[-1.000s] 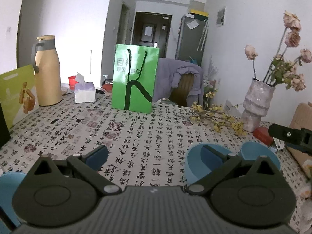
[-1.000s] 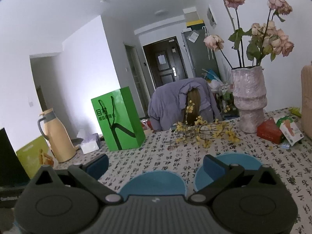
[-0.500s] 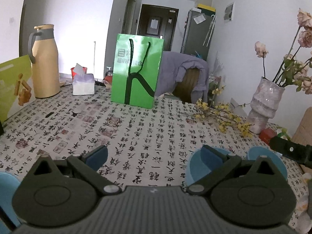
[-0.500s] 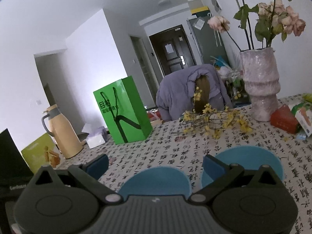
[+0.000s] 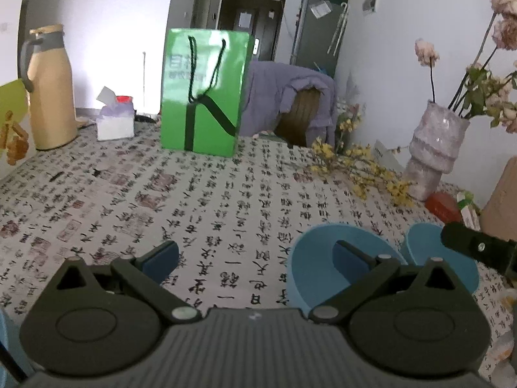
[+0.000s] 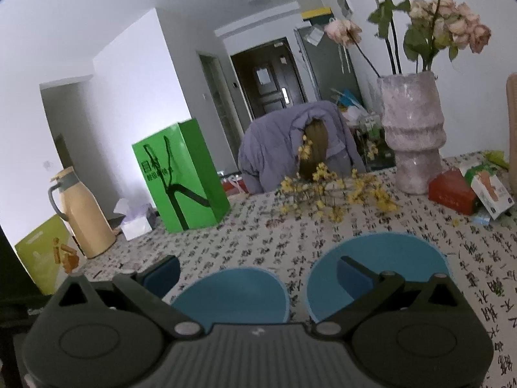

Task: Organize plates and bowls
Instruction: 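Move both open grippers to the rim of the next blue bowl, then close both grippers on the rim of the blue bowl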

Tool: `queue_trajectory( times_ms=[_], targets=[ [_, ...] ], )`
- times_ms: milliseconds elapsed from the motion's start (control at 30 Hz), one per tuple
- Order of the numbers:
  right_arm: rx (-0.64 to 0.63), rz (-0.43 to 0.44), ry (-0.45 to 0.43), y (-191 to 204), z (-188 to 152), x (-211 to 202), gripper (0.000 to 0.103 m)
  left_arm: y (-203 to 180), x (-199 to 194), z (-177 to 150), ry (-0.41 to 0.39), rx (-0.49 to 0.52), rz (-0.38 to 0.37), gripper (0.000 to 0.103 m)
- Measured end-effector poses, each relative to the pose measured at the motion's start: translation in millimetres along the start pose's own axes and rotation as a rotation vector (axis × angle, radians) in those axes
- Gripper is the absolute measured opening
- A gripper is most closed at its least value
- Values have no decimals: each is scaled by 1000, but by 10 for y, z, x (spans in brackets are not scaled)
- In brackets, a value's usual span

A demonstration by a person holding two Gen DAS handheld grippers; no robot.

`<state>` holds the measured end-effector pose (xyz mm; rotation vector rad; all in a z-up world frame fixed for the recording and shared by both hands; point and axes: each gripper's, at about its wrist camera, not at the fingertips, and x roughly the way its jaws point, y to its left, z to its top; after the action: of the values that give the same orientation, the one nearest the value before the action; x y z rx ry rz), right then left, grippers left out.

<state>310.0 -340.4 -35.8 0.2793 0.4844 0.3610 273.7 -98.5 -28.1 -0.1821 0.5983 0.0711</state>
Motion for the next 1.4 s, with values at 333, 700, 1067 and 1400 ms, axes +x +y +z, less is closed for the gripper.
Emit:
queue_trajectory(
  times_ms=[333, 700, 1067, 1400],
  targets=[
    [21, 16, 99, -7, -93, 178, 91, 78, 401, 11, 118, -76, 4, 103],
    [13, 9, 192, 21, -202, 318, 62, 5, 605, -93, 98, -63, -40, 103],
    [9, -41, 265, 23, -330, 541, 46, -49, 745, -207, 169, -38, -106, 87],
    [49, -67, 315, -63, -436, 700, 36, -77, 782, -283, 210, -12, -140, 47]
  ],
)
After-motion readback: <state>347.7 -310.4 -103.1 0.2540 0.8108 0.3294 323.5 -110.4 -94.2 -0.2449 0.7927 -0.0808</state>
